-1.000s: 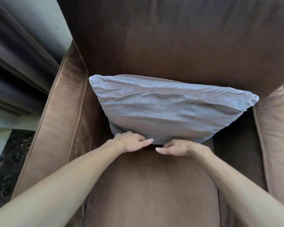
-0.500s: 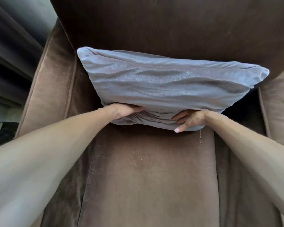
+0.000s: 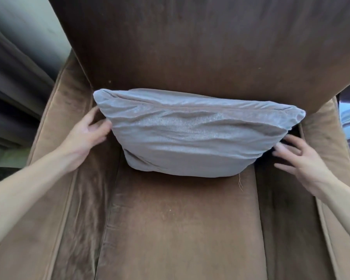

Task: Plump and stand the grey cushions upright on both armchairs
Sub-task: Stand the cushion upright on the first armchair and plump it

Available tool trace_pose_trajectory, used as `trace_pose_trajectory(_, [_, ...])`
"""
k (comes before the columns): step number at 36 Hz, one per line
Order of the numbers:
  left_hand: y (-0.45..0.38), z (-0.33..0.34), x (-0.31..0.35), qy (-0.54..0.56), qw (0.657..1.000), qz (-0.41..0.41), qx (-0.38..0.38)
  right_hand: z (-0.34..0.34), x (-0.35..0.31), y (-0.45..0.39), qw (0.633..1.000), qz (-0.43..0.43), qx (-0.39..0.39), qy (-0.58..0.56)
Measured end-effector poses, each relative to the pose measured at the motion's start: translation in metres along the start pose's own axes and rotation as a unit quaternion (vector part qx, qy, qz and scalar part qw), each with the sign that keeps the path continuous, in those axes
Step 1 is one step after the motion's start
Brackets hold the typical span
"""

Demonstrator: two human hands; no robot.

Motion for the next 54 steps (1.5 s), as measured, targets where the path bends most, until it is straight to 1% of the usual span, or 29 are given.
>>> trace_pose_trajectory(2, [-0.005, -0.002, 0.022, 0.039, 0.999, 0.029, 0.022, -0.003, -0.012, 0.002, 0.997, -0.051, 0.023, -0.055])
trace_pose_trajectory(4, [-0.012, 0.000, 0.038, 0.064, 0.997, 0.036, 0.035, 0.000, -0.026, -0.001, 0.992, -0.089, 0.033, -0.082])
trace_pose_trajectory(6, [-0.018, 0.004, 0.050, 0.075, 0.995, 0.031, 0.053, 0.008, -0.041, -0.004, 0.988, -0.118, 0.052, -0.090])
trace_pose_trajectory(9, [-0.023, 0.008, 0.059, 0.068, 0.995, 0.008, 0.066, 0.015, -0.054, -0.012, 0.979, -0.147, 0.111, -0.086])
trace_pose_trajectory(11, [-0.024, 0.008, 0.063, 0.069, 0.994, -0.001, 0.082, 0.015, -0.058, -0.016, 0.976, -0.153, 0.131, -0.088])
trace_pose_trajectory(15, [-0.027, 0.000, 0.066, 0.106, 0.982, -0.010, 0.156, 0.008, -0.063, -0.020, 0.973, -0.168, 0.151, -0.050])
trace_pose_trajectory(20, [-0.033, 0.004, 0.065, 0.155, 0.960, -0.015, 0.233, -0.016, -0.063, -0.022, 0.967, -0.129, 0.206, -0.077])
trace_pose_trajectory(23, [-0.037, 0.004, 0.062, 0.144, 0.952, -0.021, 0.270, -0.020, -0.062, -0.028, 0.971, -0.107, 0.205, -0.057])
trace_pose_trajectory(26, [-0.040, -0.002, 0.064, 0.062, 0.964, -0.015, 0.258, -0.026, -0.069, -0.031, 0.976, -0.110, 0.181, 0.049])
trace_pose_trajectory(28, [-0.037, -0.003, 0.071, -0.027, 0.968, 0.006, 0.249, -0.026, -0.081, -0.030, 0.974, -0.124, 0.143, 0.127])
trace_pose_trajectory(29, [-0.036, 0.000, 0.076, -0.088, 0.965, 0.031, 0.247, -0.024, -0.088, -0.031, 0.965, -0.138, 0.128, 0.182])
trace_pose_trajectory(30, [-0.033, 0.006, 0.084, -0.160, 0.954, 0.064, 0.247, -0.017, -0.097, -0.031, 0.949, -0.162, 0.124, 0.240])
trace_pose_trajectory(32, [-0.028, 0.024, 0.099, -0.301, 0.911, 0.149, 0.240, 0.008, -0.119, -0.028, 0.897, -0.233, 0.125, 0.356])
trace_pose_trajectory(33, [-0.028, 0.036, 0.105, -0.346, 0.893, 0.181, 0.224, 0.027, -0.131, -0.027, 0.866, -0.277, 0.108, 0.402])
trace_pose_trajectory(34, [-0.030, 0.048, 0.109, -0.371, 0.886, 0.196, 0.198, 0.045, -0.138, -0.030, 0.844, -0.307, 0.080, 0.432])
trace_pose_trajectory(35, [-0.034, 0.062, 0.112, -0.385, 0.887, 0.202, 0.158, 0.066, -0.144, -0.033, 0.836, -0.313, 0.052, 0.448])
trace_pose_trajectory(36, [-0.039, 0.073, 0.112, -0.393, 0.892, 0.195, 0.108, 0.083, -0.147, -0.039, 0.835, -0.306, 0.028, 0.456])
trace_pose_trajectory(38, [-0.049, 0.092, 0.109, -0.413, 0.898, 0.150, 0.010, 0.110, -0.150, -0.051, 0.832, -0.285, -0.012, 0.476])
trace_pose_trajectory(39, [-0.052, 0.097, 0.107, -0.443, 0.887, 0.128, -0.009, 0.120, -0.150, -0.055, 0.829, -0.269, -0.024, 0.491])
trace_pose_trajectory(40, [-0.055, 0.099, 0.105, -0.472, 0.874, 0.116, -0.009, 0.128, -0.150, -0.059, 0.825, -0.255, -0.030, 0.503])
trace_pose_trajectory(41, [-0.056, 0.099, 0.104, -0.484, 0.868, 0.109, 0.000, 0.133, -0.149, -0.062, 0.824, -0.240, -0.032, 0.512])
trace_pose_trajectory(43, [-0.055, 0.095, 0.102, -0.487, 0.867, 0.100, 0.018, 0.135, -0.146, -0.068, 0.828, -0.215, -0.028, 0.517])
trace_pose_trajectory(46, [-0.052, 0.091, 0.099, -0.529, 0.843, 0.095, 0.027, 0.135, -0.142, -0.070, 0.831, -0.199, -0.020, 0.519])
trace_pose_trajectory(47, [-0.050, 0.090, 0.099, -0.530, 0.842, 0.098, 0.036, 0.136, -0.141, -0.069, 0.828, -0.199, -0.015, 0.523])
trace_pose_trajectory(48, [-0.049, 0.090, 0.100, -0.521, 0.846, 0.102, 0.045, 0.136, -0.142, -0.067, 0.827, -0.200, -0.009, 0.526])
trace_pose_trajectory(50, [-0.048, 0.089, 0.104, -0.477, 0.869, 0.113, 0.067, 0.135, -0.146, -0.064, 0.830, -0.209, 0.016, 0.517])
trace_pose_trajectory(52, [-0.048, 0.086, 0.111, -0.415, 0.894, 0.137, 0.097, 0.131, -0.153, -0.062, 0.843, -0.222, 0.050, 0.487])
trace_pose_trajectory(54, [-0.045, 0.086, 0.120, -0.379, 0.903, 0.167, 0.115, 0.126, -0.157, -0.060, 0.855, -0.234, 0.071, 0.458])
Point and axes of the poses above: each hand's wrist, its own y-axis away from the middle knuckle, its own z-axis out of the palm, x = y × z, the point moved 2 cm from there along -y, towards the middle knuckle, and after that the axes turned 13 degrees about -x, right-handed, at the moved point
